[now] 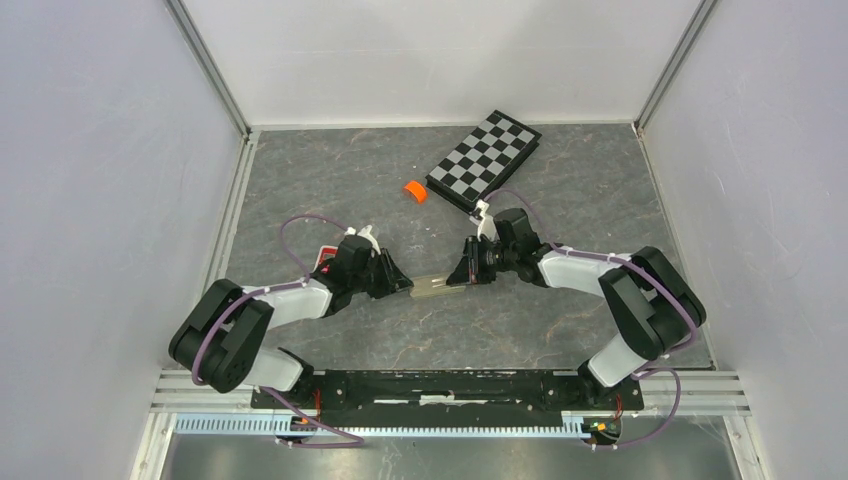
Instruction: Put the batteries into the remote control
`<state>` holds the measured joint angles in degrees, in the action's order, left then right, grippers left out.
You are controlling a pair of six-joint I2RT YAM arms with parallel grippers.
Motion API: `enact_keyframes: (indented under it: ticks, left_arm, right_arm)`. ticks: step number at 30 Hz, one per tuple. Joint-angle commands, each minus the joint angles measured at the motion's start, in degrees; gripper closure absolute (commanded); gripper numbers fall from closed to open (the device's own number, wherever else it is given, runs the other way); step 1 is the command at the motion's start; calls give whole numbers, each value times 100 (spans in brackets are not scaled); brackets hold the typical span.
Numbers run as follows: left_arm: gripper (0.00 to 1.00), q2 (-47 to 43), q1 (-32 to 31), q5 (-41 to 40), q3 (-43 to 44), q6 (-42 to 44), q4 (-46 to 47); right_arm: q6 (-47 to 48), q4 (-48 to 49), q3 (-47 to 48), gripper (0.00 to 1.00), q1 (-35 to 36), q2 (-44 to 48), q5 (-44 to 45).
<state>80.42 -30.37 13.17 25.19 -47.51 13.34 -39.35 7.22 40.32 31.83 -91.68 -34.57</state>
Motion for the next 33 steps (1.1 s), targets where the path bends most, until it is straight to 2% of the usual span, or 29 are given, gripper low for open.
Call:
enact_keyframes:
  ticks: [1, 9, 25, 29, 33]
  left_arm:
    - [69, -74, -13, -262, 20, 233, -300]
    - [69, -58, -13, -240, 36, 233, -306]
    - [69, -80, -17, -227, 58, 227, -306]
    - [69, -149, -13, -259, 115, 248, -376]
    - [67, -381, 2, -435, 254, 335, -598]
  right_arm:
    - [73, 329, 234, 82, -2, 63, -73]
    - [-101, 527, 214, 88, -2, -184, 458]
    - [234, -257, 24, 93, -2, -446, 1309]
    - [275, -100, 140, 92, -2, -256, 1146]
    - [587, 376, 362, 82, -2, 203, 687]
